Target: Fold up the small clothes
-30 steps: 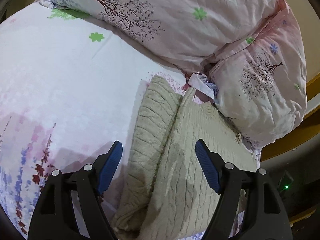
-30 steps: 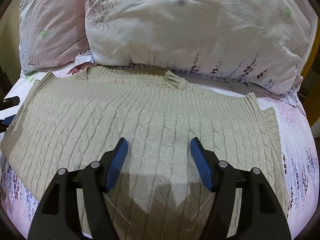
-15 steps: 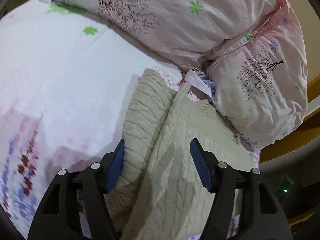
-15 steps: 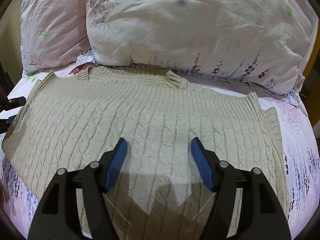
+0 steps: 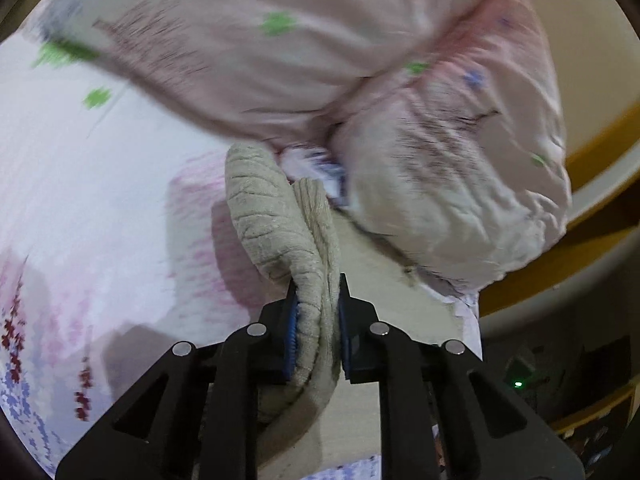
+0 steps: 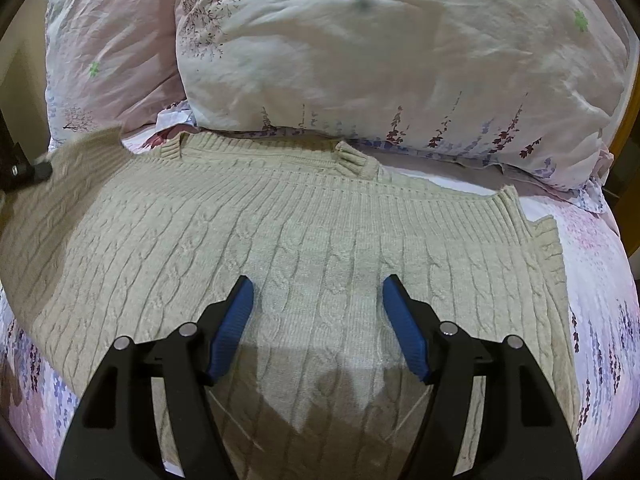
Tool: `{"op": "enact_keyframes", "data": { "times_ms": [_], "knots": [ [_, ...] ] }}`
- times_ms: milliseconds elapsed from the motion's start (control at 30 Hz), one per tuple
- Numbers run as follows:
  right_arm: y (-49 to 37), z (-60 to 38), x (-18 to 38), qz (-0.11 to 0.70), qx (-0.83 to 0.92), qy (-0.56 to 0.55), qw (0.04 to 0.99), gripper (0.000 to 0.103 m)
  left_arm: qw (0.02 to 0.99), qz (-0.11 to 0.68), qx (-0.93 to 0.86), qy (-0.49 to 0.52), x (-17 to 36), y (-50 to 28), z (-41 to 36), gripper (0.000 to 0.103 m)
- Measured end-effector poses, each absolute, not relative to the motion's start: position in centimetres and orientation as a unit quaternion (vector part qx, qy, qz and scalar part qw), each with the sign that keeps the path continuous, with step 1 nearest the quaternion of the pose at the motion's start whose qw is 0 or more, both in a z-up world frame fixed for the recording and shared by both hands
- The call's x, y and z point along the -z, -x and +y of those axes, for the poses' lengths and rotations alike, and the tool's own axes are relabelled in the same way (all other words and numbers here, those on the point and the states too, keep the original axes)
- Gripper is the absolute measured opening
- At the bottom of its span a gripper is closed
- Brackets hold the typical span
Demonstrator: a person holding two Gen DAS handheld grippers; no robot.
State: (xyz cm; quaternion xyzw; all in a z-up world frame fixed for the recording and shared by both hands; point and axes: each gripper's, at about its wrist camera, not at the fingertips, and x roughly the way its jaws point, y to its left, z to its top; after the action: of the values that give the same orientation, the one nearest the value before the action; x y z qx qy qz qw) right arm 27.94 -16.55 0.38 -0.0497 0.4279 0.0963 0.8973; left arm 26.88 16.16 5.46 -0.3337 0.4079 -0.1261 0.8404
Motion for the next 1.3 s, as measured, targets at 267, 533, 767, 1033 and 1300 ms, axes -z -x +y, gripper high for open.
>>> {"op": "enact_keyframes", "data": {
  "times_ms": [267,533,767,1033,1300],
  "knots": [
    [-27.8,-17.2,-1.1,0.430,-0.111,0.043,0.895,0.068,0.843,0.375,0.205,0.327,-9.2,-28.0,10.0,0.014],
    [-25.8,-24.1,-3.5,0.392,-0.052,0.022,0.918,0.069,0.829,0.383,0.280,0.297,-10.6,-29.0,-0.1,0.014],
    [-24.3,-33.3,-2.7,0.409,0.013,-0.083,0.908,0.069,0.796,0.457,0.290,0.272,-4.4,-30.1,-8.7,0.012],
    [-24.5,-35.2,-3.9,0.408,-0.092,-0.212,0.883,0.069,0.781,0.446,0.347,0.268,-5.5,-29.2,-9.5,0.013],
    [-27.0,-32.2,-1.5,0.481,-0.207,-0.310,0.794,0.069,0.865,0.389,0.226,0.223,-8.7,-26.9,-1.5,0.080]
  ]
}}
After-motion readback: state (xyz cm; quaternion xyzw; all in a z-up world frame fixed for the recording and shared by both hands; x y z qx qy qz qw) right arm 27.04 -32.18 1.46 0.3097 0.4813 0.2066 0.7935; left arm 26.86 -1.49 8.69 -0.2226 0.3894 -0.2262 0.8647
